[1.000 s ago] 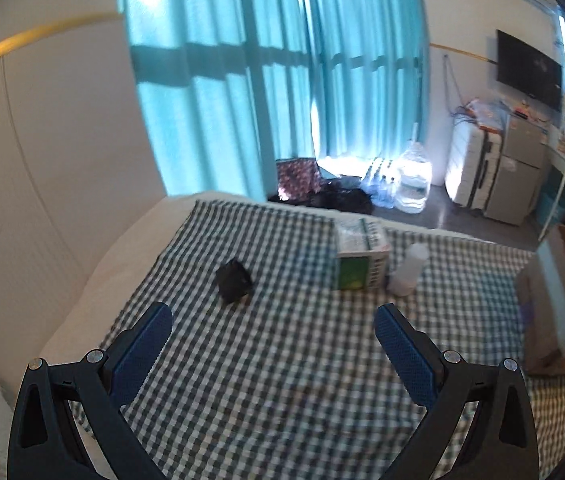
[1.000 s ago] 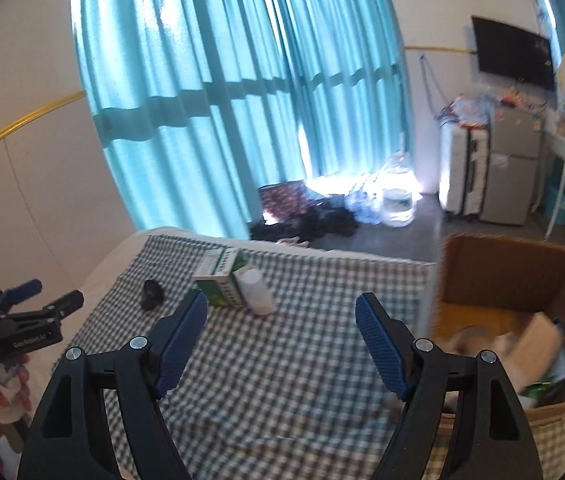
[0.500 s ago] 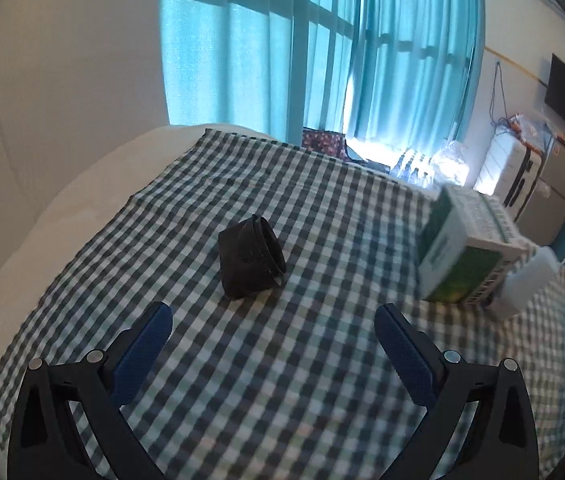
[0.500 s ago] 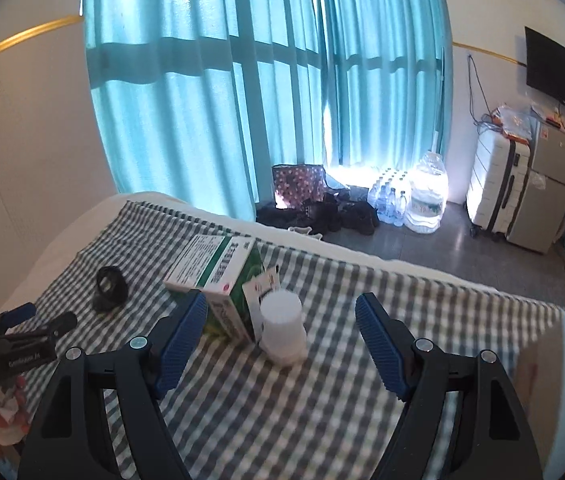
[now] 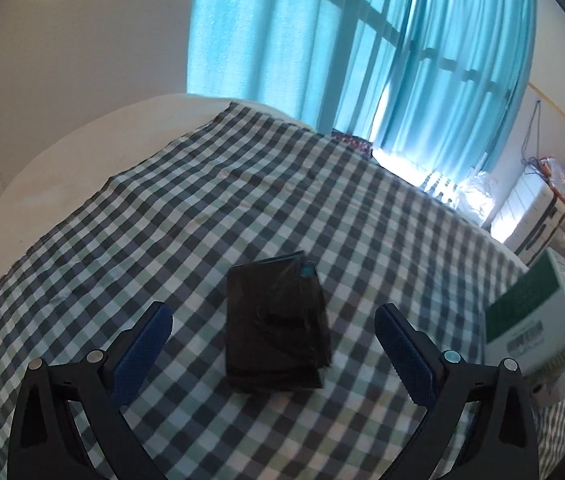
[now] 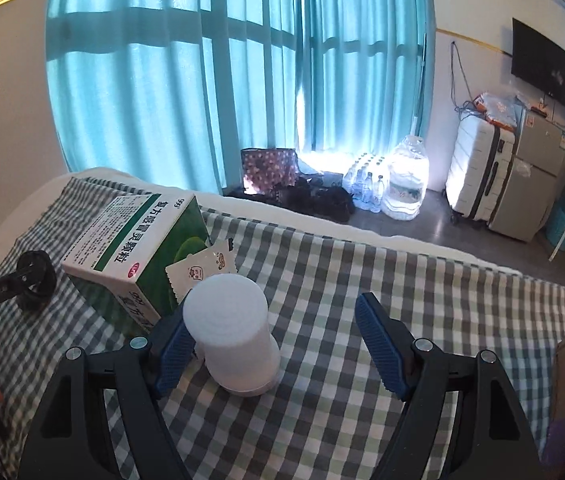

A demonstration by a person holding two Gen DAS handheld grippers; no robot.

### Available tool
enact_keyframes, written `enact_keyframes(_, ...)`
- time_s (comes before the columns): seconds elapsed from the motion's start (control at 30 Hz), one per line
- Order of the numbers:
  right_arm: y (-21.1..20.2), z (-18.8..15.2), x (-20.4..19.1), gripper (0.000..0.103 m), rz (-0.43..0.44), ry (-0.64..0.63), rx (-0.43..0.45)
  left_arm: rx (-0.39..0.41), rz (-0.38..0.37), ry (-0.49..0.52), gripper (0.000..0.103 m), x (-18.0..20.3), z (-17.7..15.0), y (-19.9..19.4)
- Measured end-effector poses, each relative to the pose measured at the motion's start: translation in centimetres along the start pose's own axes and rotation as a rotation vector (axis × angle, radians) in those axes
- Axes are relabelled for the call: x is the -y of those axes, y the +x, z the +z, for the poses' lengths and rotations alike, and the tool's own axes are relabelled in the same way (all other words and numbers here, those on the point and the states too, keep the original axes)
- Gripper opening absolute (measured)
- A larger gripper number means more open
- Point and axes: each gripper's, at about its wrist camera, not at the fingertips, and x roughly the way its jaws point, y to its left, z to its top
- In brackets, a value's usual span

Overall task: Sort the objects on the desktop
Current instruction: 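Grasp the black pouch with the left tool while the right tool grasps the white cup, then carry the pouch and cup into the cardboard box and open both tools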

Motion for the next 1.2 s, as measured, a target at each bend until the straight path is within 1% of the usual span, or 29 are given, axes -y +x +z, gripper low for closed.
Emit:
enact_keyframes(0.03,0.2,-0.1,0.1,0.070,0.017,0.000,-0.010,-0.022,0.010,0.000,0.102,-0.2,-0.1,0.5)
enact_keyframes(0.07,0.2,-0.3,0.1,0.055,0.029,-0.001,-0.012,-0.061,0.030,0.001,0.098,-0.3,-0.1,1.1)
enact_keyframes(0.1,0.3,-0.3,0.1,0.048,0.036,-0.002,-0.021,-0.085,0.016,-0.001,0.076,-0.5,-0.4,1.5)
enact_keyframes(0.13,0.5,-0.3,0.0,0.037,0.044,-0.008,-0.041,-0.092,0.005,-0.003,0.058,-0.6,-0.5,1.5)
enact_keyframes(0.2,0.4,-0.3,0.0,0.035,0.059,-0.010,-0.045,-0.081,0.002,0.021,0.048,-0.4,-0.6,1.0)
enact_keyframes(0.27,-0.1,-0.2,0.0,0.033,0.059,-0.014,-0.047,-0.081,-0.027,0.021,0.048,-0.7,-0.4,0.6)
enact_keyframes(0.33,-0.8,0.0,0.1,0.032,0.056,-0.015,-0.042,-0.070,-0.039,0.006,0.048,-1.0,-0.3,-0.2)
enact_keyframes(0.47,-2.6,0.4,0.5,0.032,0.056,0.004,-0.019,-0.055,-0.025,0.021,0.048,-1.3,-0.2,-2.5)
enact_keyframes(0.57,-4.3,0.8,0.8,0.032,0.051,0.000,0.003,-0.054,-0.028,0.016,0.048,-1.3,-0.4,-4.7)
enact_keyframes(0.63,-5.7,1.0,1.3,0.032,0.072,0.023,0.006,-0.053,-0.033,0.030,0.048,-1.1,-0.6,-6.4)
enact_keyframes(0.73,-8.1,1.0,1.9,0.032,0.079,0.039,0.012,-0.053,-0.047,0.047,0.048,-0.2,-2.0,-9.4)
enact_keyframes(0.8,-10.4,1.0,2.5,0.032,0.085,0.048,0.018,-0.071,-0.066,0.074,0.048,0.8,-2.6,-11.6)
enact_keyframes(0.9,-13.7,1.5,3.3,0.032,0.096,0.051,0.036,-0.054,-0.115,0.106,0.048,2.8,-2.8,-15.0)
enact_keyframes(0.97,-16.8,1.7,3.9,0.032,0.103,0.056,0.065,-0.032,-0.146,0.136,0.048,4.5,-3.2,-17.7)
enact_keyframes(1.1,-21.8,2.1,5.3,0.032,0.154,0.098,0.117,-0.021,-0.249,0.196,0.048,8.6,-3.7,-22.6)
enact_keyframes(1.2,-25.7,2.5,7.0,0.032,0.155,0.122,0.156,-0.008,-0.307,0.240,0.048,12.4,-3.6,-25.9)
